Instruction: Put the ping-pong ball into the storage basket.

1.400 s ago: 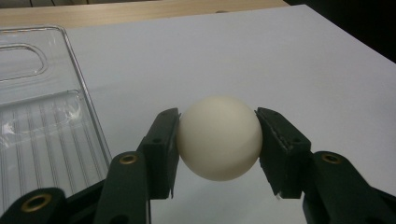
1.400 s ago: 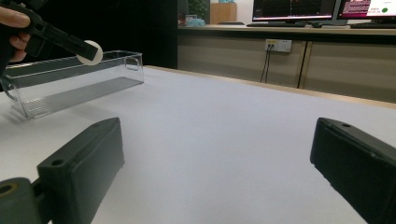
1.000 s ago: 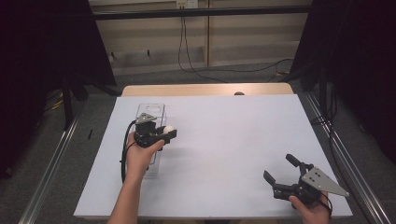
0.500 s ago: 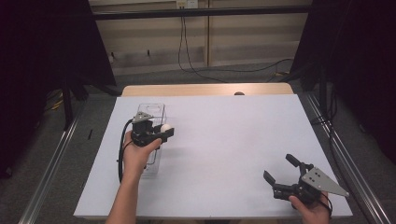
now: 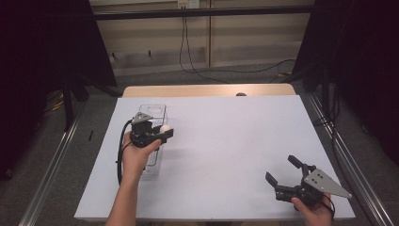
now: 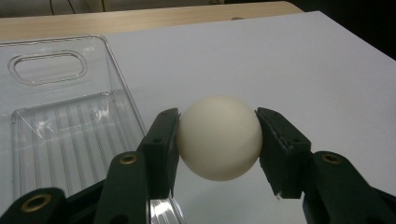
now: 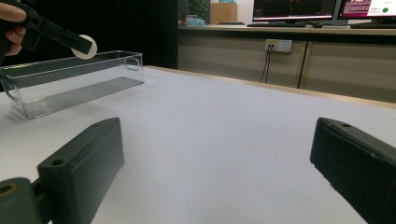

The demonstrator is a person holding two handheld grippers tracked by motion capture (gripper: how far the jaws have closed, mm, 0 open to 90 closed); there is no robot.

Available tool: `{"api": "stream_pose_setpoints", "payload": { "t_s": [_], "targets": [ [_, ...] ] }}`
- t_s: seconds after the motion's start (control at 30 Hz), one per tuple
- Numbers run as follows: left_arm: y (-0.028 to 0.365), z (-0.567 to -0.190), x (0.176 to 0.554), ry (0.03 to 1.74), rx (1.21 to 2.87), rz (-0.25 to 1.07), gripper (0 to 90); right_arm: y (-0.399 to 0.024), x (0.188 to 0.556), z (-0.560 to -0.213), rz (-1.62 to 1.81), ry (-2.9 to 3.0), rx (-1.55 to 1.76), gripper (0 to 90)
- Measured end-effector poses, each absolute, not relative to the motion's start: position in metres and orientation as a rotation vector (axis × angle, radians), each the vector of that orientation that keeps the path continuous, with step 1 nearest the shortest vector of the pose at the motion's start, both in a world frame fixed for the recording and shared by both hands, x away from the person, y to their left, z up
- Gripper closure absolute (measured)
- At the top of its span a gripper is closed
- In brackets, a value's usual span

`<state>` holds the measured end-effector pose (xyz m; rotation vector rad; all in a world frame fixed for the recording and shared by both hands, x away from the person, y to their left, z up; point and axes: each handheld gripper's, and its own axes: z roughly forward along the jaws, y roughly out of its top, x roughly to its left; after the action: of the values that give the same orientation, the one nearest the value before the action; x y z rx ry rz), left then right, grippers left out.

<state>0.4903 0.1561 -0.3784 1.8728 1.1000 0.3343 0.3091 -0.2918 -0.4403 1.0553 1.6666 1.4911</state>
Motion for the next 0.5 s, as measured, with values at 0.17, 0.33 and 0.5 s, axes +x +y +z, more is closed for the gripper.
{"api": "stream_pose_setpoints", "payload": {
  "t_s": [0.17,0.33,0.5],
  "targets": [
    [0.1591,-0.3774,0.4904,1.104,1.871,0.339,51.2,-0.2919,0.3092,-0.4403,1.489,1.669,1.05,2.3],
    [0.1604,-0.3766,0.4902,1.115,1.866,0.347,51.2,-0.2918,0.3092,-0.4406,1.489,1.669,1.05,2.3],
    [0.1612,-0.3759,0.4903,1.117,1.866,0.35,51.2,-0.2923,0.309,-0.4406,1.486,1.668,1.051,2.3]
  ]
}}
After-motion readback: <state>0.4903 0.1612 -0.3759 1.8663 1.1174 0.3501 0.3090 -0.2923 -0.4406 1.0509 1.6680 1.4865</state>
